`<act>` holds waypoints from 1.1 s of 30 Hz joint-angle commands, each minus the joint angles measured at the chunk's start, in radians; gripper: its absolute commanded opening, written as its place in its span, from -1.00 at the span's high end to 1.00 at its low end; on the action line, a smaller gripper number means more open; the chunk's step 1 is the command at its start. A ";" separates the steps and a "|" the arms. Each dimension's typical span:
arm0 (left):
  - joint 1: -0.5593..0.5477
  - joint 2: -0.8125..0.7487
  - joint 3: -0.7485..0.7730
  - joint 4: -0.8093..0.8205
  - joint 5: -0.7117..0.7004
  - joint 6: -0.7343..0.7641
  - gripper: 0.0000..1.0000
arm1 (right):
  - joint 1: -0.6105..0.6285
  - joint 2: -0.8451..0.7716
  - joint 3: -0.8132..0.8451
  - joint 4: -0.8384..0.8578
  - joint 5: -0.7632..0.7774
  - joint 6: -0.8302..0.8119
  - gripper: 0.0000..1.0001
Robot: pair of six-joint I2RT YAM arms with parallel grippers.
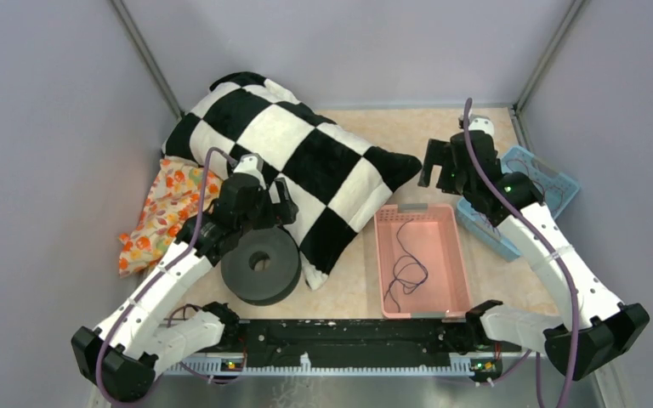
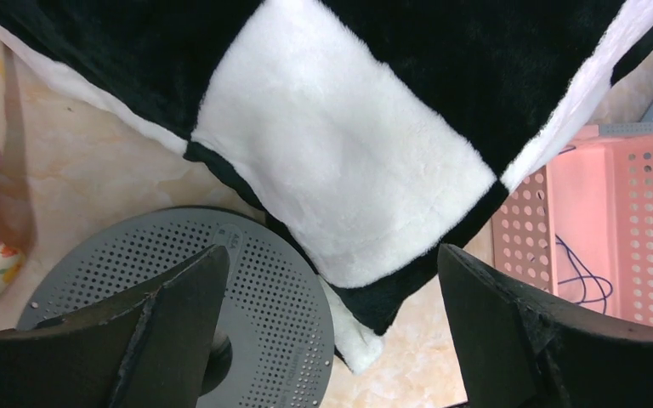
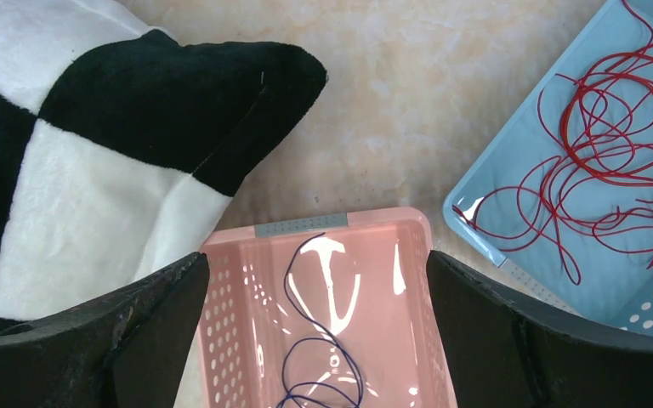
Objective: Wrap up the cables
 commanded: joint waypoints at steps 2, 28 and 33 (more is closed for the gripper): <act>-0.001 0.043 0.112 -0.015 -0.111 0.107 -0.97 | -0.003 -0.016 -0.037 0.029 0.005 -0.021 -0.97; 0.061 0.062 0.105 -0.399 -0.334 -0.101 -0.97 | 0.001 -0.055 -0.162 0.179 -0.265 0.020 -0.97; 0.366 0.021 0.080 -0.480 -0.130 -0.089 -0.96 | 0.004 -0.037 -0.159 0.201 -0.296 0.015 -0.97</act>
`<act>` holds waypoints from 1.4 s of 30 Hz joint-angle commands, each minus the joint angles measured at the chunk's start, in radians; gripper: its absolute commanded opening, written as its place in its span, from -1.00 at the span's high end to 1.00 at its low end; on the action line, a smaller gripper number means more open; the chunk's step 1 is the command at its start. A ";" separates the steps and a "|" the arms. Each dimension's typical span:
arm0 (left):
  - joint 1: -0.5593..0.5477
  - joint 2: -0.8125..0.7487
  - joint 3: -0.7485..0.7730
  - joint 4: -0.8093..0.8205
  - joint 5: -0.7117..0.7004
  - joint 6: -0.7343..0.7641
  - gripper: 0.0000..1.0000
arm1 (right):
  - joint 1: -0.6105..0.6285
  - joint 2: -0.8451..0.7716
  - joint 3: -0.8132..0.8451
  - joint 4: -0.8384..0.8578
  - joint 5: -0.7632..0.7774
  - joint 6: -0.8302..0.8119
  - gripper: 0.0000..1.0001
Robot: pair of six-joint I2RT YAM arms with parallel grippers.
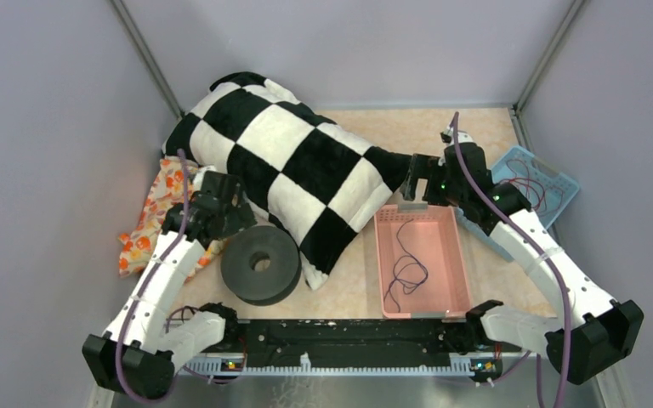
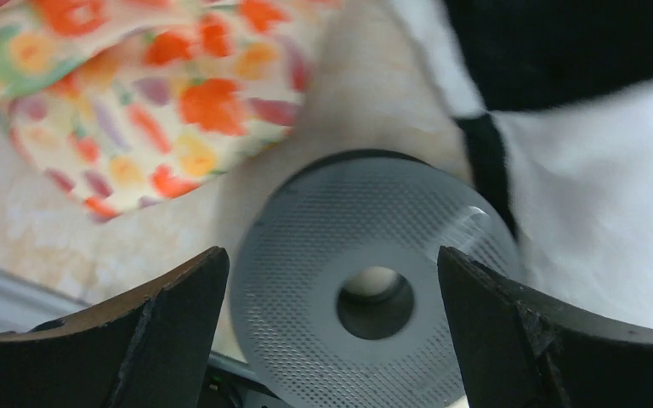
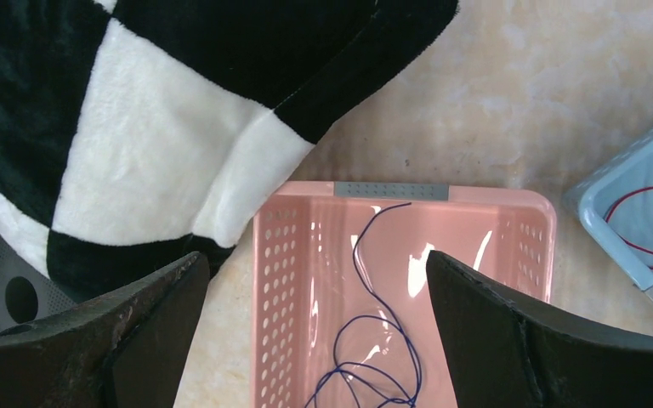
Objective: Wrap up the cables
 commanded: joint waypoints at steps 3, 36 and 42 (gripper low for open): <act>0.375 -0.018 -0.029 -0.126 0.198 -0.005 -0.96 | 0.011 -0.012 0.000 0.077 -0.063 -0.003 -0.97; 0.544 -0.348 -0.514 0.264 0.710 -0.277 -0.97 | 0.420 0.031 0.003 0.310 -0.228 -0.100 -0.97; 0.544 -0.375 -0.484 0.224 0.750 -0.250 -0.97 | 0.496 0.108 0.033 0.307 -0.165 -0.105 -0.97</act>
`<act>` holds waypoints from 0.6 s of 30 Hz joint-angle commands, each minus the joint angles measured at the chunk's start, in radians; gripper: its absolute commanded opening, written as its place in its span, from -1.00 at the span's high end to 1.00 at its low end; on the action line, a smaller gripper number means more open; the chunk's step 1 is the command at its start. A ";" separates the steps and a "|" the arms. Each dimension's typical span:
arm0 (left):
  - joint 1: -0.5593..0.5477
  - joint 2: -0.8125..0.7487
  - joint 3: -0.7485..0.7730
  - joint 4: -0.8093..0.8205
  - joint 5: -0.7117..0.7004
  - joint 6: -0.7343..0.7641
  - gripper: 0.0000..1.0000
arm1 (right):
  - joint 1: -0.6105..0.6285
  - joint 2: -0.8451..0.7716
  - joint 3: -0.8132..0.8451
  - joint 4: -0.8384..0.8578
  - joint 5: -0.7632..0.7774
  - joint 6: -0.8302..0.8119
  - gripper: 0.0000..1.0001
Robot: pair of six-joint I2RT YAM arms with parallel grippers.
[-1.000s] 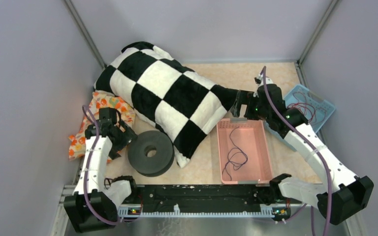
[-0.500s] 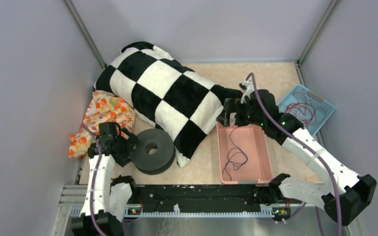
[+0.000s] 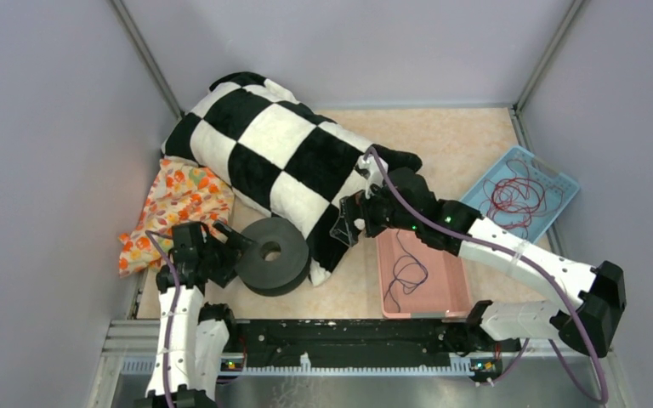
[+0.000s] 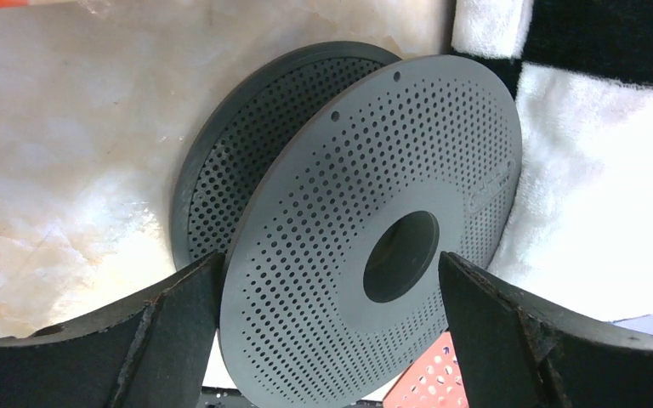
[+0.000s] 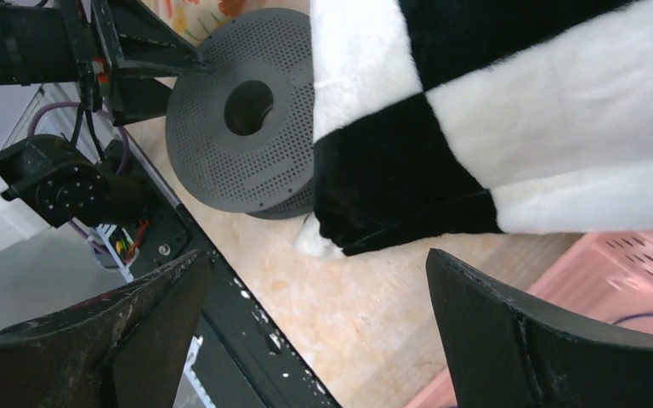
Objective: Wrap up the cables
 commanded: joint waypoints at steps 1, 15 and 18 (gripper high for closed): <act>0.004 -0.028 0.034 0.034 0.098 -0.007 -0.97 | 0.044 0.041 0.064 0.053 0.052 -0.020 -0.97; 0.003 -0.215 -0.022 0.422 0.340 -0.104 -0.85 | 0.045 0.046 0.065 0.024 0.084 -0.034 -0.97; 0.003 -0.181 -0.048 0.522 0.406 -0.124 -0.66 | 0.045 0.038 0.062 0.011 0.111 -0.029 -0.97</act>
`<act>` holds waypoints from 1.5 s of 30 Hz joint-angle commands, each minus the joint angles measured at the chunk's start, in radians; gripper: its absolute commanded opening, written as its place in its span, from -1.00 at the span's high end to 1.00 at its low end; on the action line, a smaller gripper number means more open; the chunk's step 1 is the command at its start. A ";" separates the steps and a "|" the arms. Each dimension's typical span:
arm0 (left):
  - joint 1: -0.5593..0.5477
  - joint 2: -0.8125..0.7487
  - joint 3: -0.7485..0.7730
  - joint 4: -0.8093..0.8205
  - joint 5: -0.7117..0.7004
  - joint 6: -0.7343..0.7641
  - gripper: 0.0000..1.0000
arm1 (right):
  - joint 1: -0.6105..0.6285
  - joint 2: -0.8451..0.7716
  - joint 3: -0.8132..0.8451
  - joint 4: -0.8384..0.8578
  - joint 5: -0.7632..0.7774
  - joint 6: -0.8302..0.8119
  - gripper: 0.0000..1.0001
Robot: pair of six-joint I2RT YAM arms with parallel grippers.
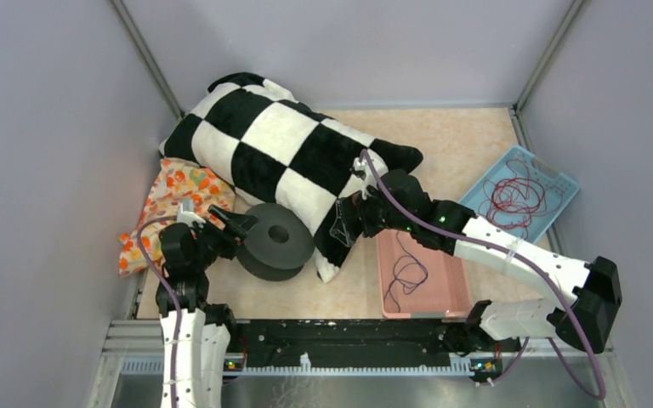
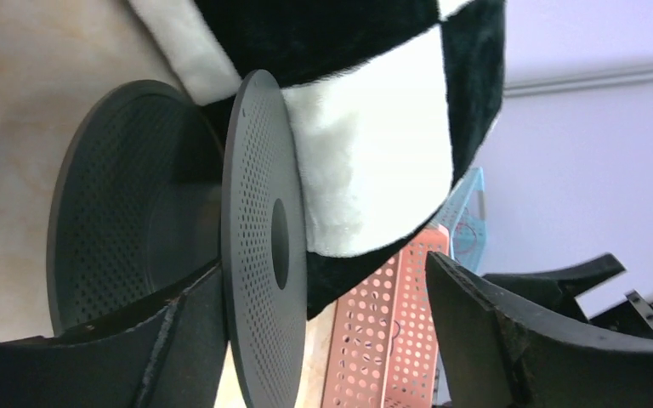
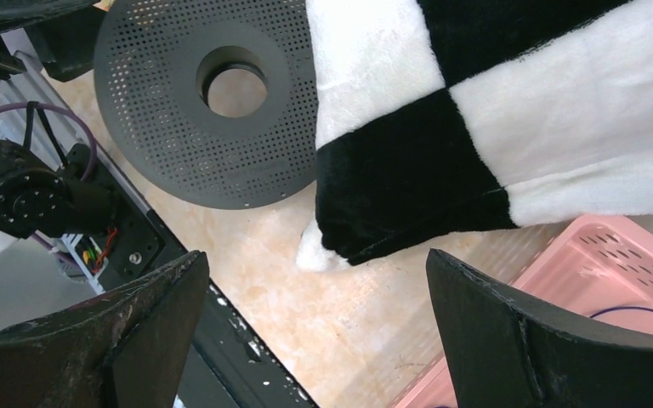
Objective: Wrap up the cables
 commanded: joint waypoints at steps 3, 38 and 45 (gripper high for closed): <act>0.003 0.090 0.008 0.185 0.185 0.001 -0.23 | 0.009 -0.022 0.036 -0.004 0.070 0.000 -0.97; -0.102 0.301 0.709 0.252 0.405 0.489 1.00 | -0.025 -0.345 -0.052 -0.078 0.626 0.174 -0.97; -0.164 0.333 0.741 0.312 0.450 0.469 1.00 | -0.324 -0.397 -0.059 -0.205 0.409 0.296 -0.97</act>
